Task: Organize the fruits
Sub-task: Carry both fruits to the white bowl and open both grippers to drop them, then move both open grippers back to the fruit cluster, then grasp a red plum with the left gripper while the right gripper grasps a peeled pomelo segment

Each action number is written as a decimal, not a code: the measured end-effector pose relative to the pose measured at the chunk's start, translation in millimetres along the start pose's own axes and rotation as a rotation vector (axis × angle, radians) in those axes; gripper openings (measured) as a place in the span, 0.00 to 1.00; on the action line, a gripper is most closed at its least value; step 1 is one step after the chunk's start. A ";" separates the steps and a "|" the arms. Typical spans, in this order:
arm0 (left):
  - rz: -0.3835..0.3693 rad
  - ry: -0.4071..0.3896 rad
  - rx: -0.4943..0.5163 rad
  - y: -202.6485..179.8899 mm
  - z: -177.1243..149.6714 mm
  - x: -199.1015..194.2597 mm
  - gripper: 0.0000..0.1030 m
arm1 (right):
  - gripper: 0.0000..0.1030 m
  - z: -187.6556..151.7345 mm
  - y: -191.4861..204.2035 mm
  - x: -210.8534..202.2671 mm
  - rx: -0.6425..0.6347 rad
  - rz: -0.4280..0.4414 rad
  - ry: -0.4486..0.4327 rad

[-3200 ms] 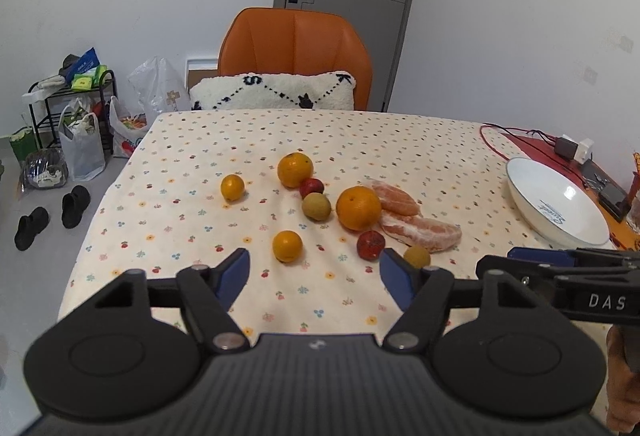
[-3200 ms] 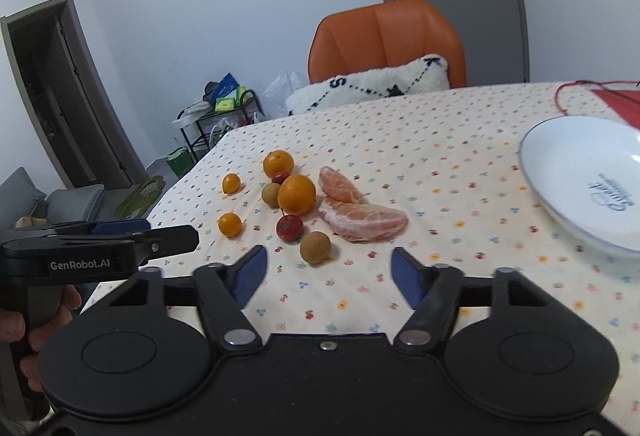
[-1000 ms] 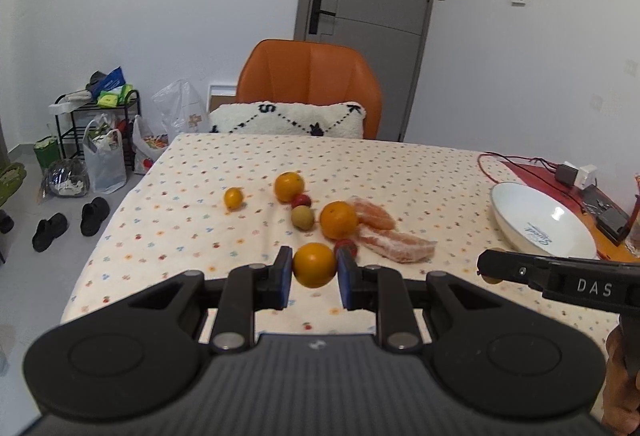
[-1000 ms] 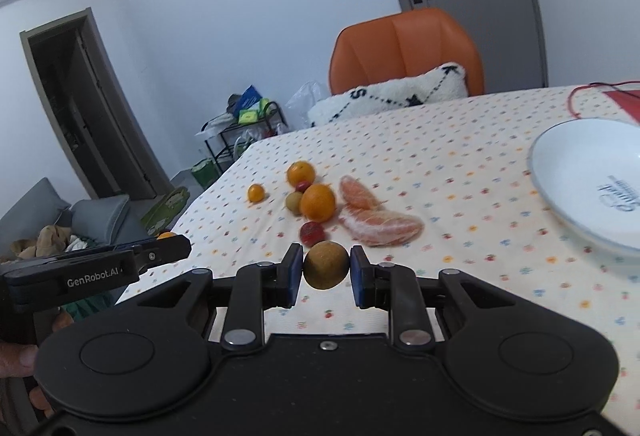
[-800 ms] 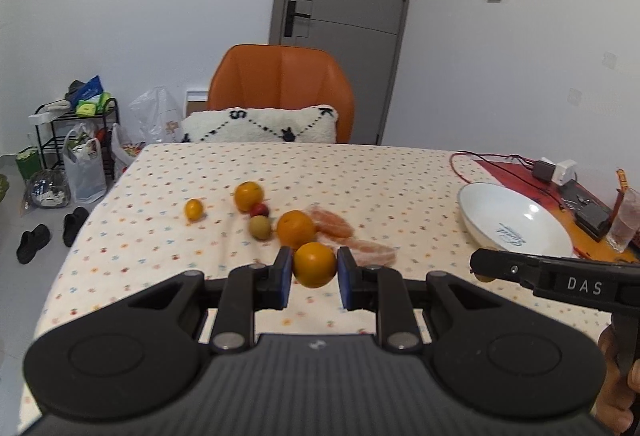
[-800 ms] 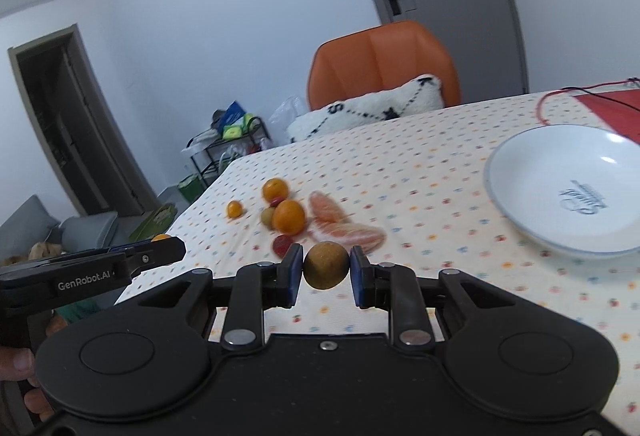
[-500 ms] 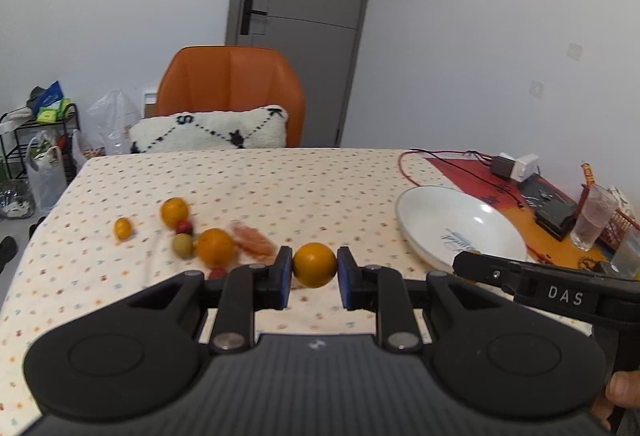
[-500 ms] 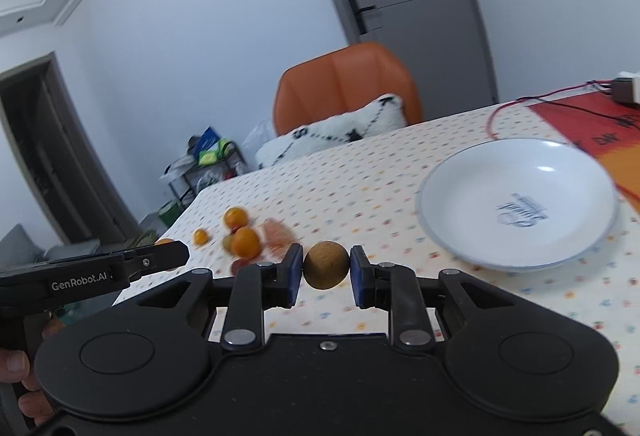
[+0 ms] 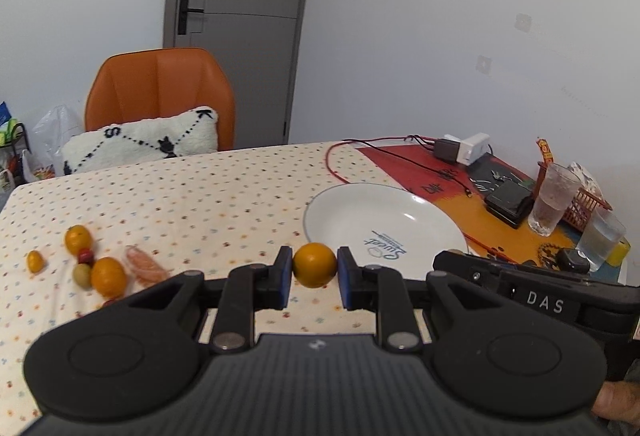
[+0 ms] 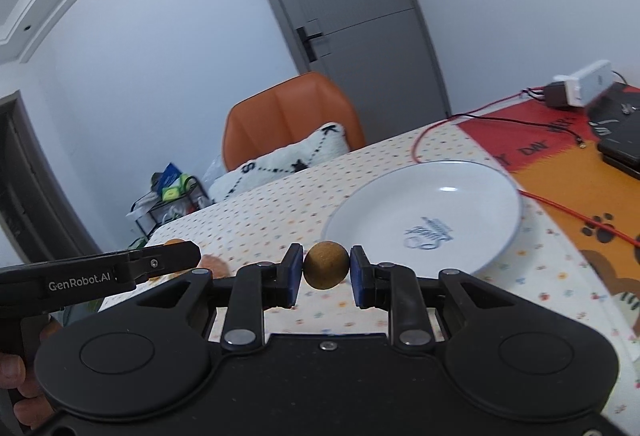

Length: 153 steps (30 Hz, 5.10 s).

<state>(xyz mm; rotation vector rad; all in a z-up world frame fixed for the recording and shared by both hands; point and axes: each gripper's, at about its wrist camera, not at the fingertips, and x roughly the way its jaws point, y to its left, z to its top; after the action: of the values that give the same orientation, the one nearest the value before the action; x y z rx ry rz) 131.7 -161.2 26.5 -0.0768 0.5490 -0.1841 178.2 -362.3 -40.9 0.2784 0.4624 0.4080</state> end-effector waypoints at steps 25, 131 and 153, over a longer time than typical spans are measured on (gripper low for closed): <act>-0.066 0.150 0.059 -52.1 -4.7 117.5 0.21 | 0.23 1.1 -73.6 33.9 0.066 -0.052 0.026; 0.130 0.120 -0.192 186.8 -56.9 42.8 0.34 | 0.74 -30.9 122.0 173.9 -0.180 0.140 0.263; 0.164 0.052 -0.293 219.0 -51.4 8.6 0.22 | 0.52 -46.7 147.1 174.1 -0.258 0.204 0.315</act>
<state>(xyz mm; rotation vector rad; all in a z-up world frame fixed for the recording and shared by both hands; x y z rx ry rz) 145.5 50.7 -48.3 -0.3113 0.6287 0.0558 251.5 -148.2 -94.8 0.0089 0.6855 0.7099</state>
